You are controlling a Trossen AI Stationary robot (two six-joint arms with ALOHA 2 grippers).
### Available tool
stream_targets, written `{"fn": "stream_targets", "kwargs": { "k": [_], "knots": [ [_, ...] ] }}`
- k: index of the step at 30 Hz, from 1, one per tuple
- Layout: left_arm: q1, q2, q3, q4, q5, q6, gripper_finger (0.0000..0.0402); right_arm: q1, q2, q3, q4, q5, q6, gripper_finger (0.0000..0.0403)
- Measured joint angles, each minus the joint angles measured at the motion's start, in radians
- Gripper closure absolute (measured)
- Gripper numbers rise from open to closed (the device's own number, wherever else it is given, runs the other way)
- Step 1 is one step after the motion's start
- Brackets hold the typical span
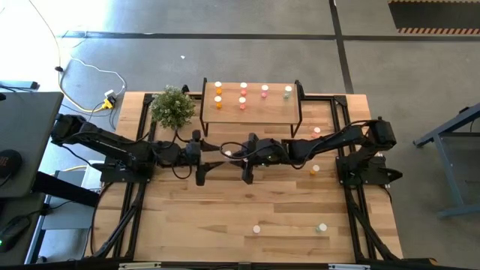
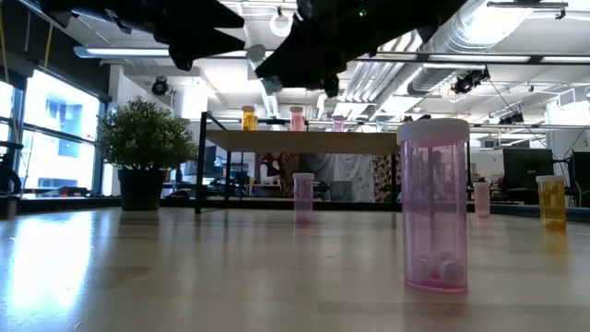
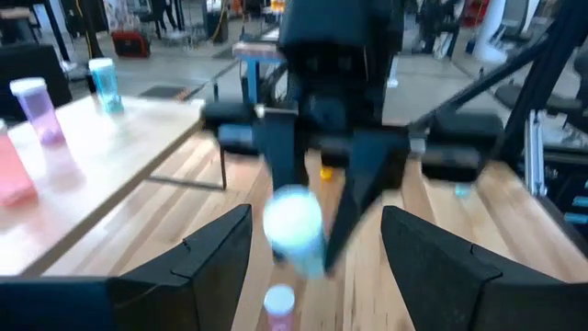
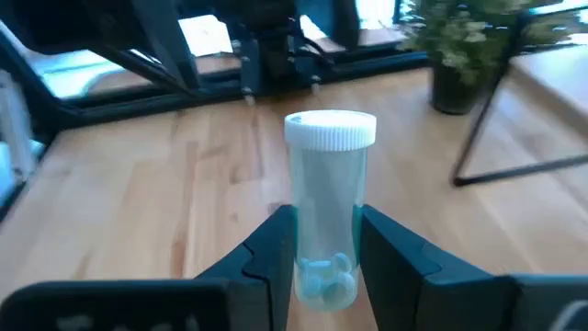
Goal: Pick and place medicine bottles onto shelf by color
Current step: Put the left green pill bottle aligned with the other green pill bottle on the shelf
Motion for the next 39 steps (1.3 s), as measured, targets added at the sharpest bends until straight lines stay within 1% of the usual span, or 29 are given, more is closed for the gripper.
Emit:
{"fn": "stream_targets", "kwargs": {
  "k": [6,13,20,27,31,35,39],
  "knots": [
    [0.0,-0.024,-0.001,-0.041,0.0,0.0,0.0167,0.0,-0.05,0.0,-0.008,0.018,-0.025,0.0305],
    [-0.001,-0.026,-0.001,-0.046,0.0,0.0,0.0167,0.0,-0.092,-0.001,-0.034,0.022,-0.039,0.0301],
    [-0.001,-0.026,-0.001,-0.057,0.0,0.0,0.0167,0.014,-0.159,-0.002,-0.09,0.125,-0.107,0.03],
    [-0.001,-0.026,-0.001,-0.061,0.0,0.0,0.0167,0.02,-0.252,-0.004,-0.188,0.274,-0.157,0.03],
    [-0.001,-0.026,-0.001,-0.061,0.0,0.0,0.0167,0.02,-0.299,-0.004,-0.247,0.347,-0.158,0.03],
    [-0.001,-0.026,-0.001,-0.062,0.0,0.0,0.0167,0.02,-0.329,-0.004,-0.32,0.461,-0.153,0.03],
    [-0.001,-0.026,-0.001,-0.062,0.0,0.001,0.0167,0.013,-0.339,-0.004,-0.359,0.506,-0.135,0.03]
  ]
}}
